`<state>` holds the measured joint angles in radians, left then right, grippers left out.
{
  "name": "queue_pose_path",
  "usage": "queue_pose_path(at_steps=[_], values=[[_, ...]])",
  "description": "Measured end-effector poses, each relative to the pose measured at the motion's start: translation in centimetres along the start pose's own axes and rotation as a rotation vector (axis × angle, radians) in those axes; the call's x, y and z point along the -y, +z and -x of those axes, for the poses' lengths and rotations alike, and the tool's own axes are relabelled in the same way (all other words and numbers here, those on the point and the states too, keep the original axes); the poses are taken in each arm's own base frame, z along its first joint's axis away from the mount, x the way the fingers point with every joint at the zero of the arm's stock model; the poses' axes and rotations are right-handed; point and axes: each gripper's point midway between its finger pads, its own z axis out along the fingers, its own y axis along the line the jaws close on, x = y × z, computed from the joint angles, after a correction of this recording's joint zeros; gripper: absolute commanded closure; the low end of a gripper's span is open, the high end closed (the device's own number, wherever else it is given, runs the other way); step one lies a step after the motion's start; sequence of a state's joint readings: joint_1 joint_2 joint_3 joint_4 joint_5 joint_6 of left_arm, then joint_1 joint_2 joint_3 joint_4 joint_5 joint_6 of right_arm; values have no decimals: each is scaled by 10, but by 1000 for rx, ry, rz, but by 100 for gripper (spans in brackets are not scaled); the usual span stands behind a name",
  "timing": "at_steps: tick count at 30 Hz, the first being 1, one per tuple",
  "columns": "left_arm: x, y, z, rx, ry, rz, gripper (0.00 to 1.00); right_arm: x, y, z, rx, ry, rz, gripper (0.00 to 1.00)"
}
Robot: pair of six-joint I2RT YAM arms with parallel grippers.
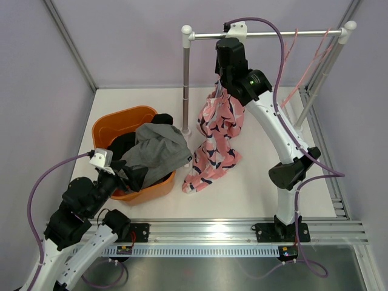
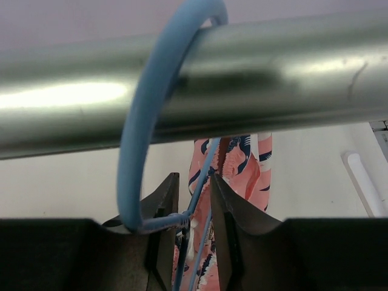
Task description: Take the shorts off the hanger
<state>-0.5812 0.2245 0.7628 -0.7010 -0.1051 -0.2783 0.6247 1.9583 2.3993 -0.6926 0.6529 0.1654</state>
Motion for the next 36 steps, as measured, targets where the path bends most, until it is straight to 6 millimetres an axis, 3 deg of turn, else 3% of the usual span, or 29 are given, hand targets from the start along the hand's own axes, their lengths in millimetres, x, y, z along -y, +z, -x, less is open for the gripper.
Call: queue_pose_path(at_steps=[8,15,27,31,36], values=[[0,0,0,-1,0,-2,1,1,1,1,4,-24,-1,79],[1,0,0,-1,1,-4,1,2,1,3,11,-47,1,99],[1,1,-1,-9,2,-2,1,5,-3,6,12,-105,15,100],[1,3,-3,-18,3,0,1,9,-16,15,13,-112,44,100],[0,5,-4,-28,4,4,1,22,-48,43,55,-86,83,100]])
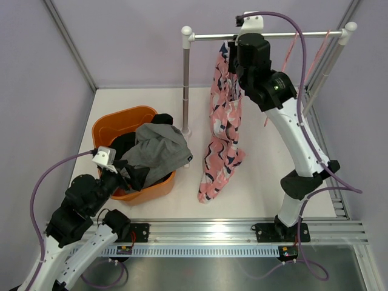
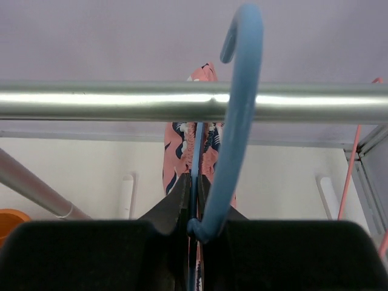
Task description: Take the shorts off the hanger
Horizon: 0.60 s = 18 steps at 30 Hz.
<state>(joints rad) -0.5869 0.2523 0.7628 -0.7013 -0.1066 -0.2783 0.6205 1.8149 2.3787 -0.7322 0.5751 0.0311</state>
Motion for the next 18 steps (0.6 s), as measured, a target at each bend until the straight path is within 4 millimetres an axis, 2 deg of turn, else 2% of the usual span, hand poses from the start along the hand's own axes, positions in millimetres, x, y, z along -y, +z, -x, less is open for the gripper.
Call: queue_pose_path(at_steps=[4,8,14,18], values=[[0,3,-2,-14,2,5,1,11,-25,24,41,26,27,100],[0,3,-3,-18,3,6,1,15,-41,27,31,23,73,100],[3,14,-5,-84,8,5,1,11,-69,-3,-73,-12,187,100],[14,30,6,-141,-11,-5,1,13,-97,-27,-142,-23,267,100]])
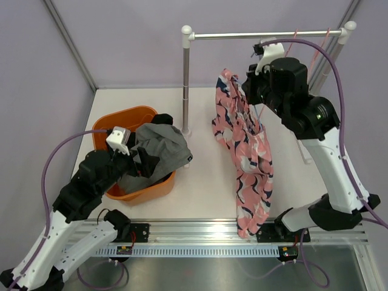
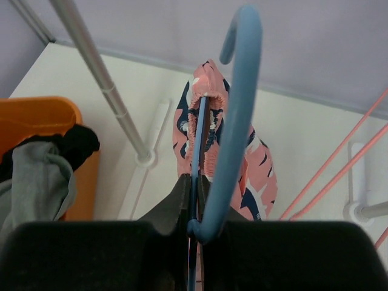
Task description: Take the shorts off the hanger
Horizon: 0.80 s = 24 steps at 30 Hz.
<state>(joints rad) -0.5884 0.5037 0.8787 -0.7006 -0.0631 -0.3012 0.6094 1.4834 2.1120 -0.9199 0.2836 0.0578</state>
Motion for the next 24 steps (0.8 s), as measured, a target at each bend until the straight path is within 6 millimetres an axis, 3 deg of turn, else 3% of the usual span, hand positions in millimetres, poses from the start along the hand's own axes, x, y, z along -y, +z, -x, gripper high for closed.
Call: queue_pose_path(at_steps=[6,10,16,19,24], values=[[37,17,51,41,-19,-72,1,0,-48,-27,-18,29,89,100],[82,33,71,61,3,-143,1,2,-71,-41,-15,52,120,100],[162,82,83,112,32,-182,1,1,-71,-56,-48,68,124,100],[183,115,84,132,30,-153,1,-1,-70,-60,-63,72,129,100],[202,151,87,167,25,-123,1,0,-71,-63,-72,71,129,100]])
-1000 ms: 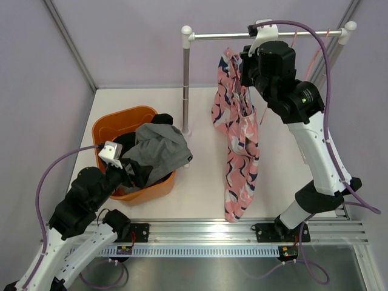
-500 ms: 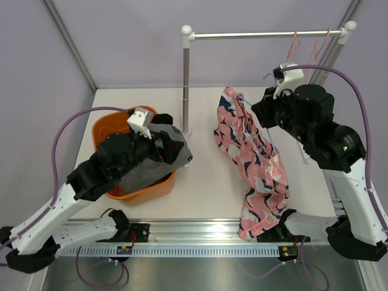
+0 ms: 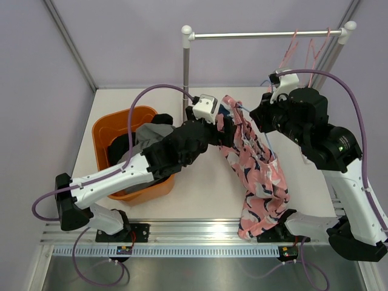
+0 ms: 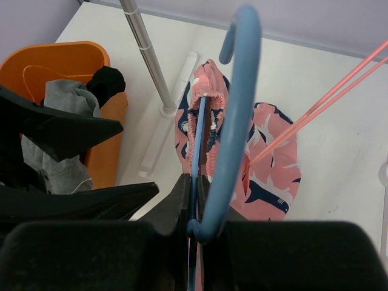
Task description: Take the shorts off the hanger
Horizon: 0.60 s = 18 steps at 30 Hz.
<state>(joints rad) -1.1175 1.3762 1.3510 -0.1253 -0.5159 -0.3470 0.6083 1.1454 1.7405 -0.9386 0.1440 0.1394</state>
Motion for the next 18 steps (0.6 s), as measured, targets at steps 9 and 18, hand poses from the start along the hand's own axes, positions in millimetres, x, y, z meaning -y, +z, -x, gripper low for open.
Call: queue_pose_path(at_steps=[9,18], values=[[18,23,35,100,-32,9,1,2,-2,-8,-33,-5,-6,100],[27,51,36,118,-36,47,2,6,-15,-14,-51,-9,-13,100]])
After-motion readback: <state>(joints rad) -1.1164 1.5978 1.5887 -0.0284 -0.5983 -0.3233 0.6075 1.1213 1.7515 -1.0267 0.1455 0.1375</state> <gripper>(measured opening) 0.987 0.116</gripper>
